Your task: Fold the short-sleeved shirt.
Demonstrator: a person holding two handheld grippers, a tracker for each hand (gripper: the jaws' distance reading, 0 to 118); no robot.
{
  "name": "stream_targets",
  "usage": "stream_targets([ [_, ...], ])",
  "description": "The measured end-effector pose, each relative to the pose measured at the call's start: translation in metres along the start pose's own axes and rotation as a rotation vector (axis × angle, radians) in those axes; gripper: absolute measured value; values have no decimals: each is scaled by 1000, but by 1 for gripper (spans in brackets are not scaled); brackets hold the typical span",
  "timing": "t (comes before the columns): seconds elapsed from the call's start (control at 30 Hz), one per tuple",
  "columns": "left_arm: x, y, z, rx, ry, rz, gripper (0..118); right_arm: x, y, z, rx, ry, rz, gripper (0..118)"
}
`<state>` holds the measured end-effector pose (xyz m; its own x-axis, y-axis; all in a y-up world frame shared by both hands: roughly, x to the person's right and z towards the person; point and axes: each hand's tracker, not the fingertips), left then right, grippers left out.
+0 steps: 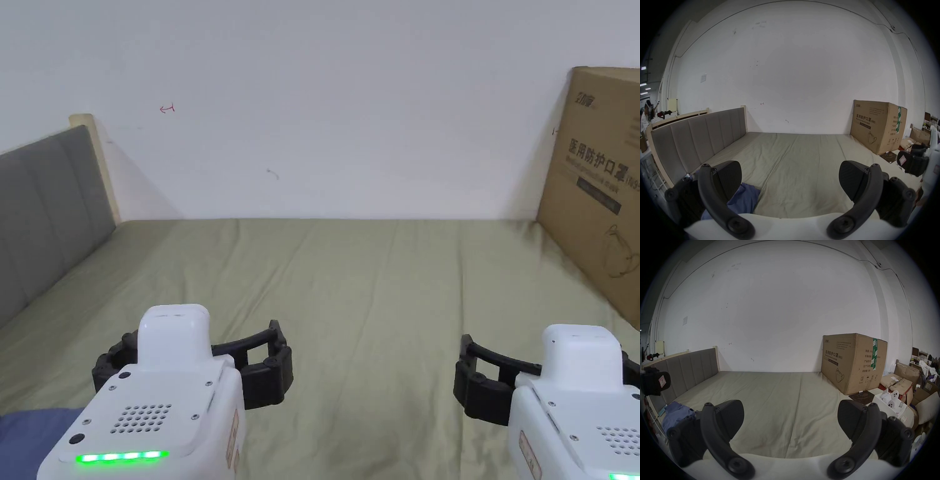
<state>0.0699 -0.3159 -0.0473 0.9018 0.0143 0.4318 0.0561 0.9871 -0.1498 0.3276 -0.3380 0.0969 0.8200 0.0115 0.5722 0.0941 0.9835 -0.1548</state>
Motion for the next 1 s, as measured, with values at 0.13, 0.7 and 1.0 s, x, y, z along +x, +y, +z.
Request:
stream_targets([
  [0.13, -2, 3, -2, 11, -14, 24, 118, -1, 3, -3, -8, 5, -8, 115],
  [0.7, -89, -132, -47, -68, -115, 1422, 118, -127, -58, -31, 262, -43, 1516, 115],
  [1.0, -40, -22, -41, 13, 9, 464, 118, -60, 29, -43, -94, 109, 320, 115],
])
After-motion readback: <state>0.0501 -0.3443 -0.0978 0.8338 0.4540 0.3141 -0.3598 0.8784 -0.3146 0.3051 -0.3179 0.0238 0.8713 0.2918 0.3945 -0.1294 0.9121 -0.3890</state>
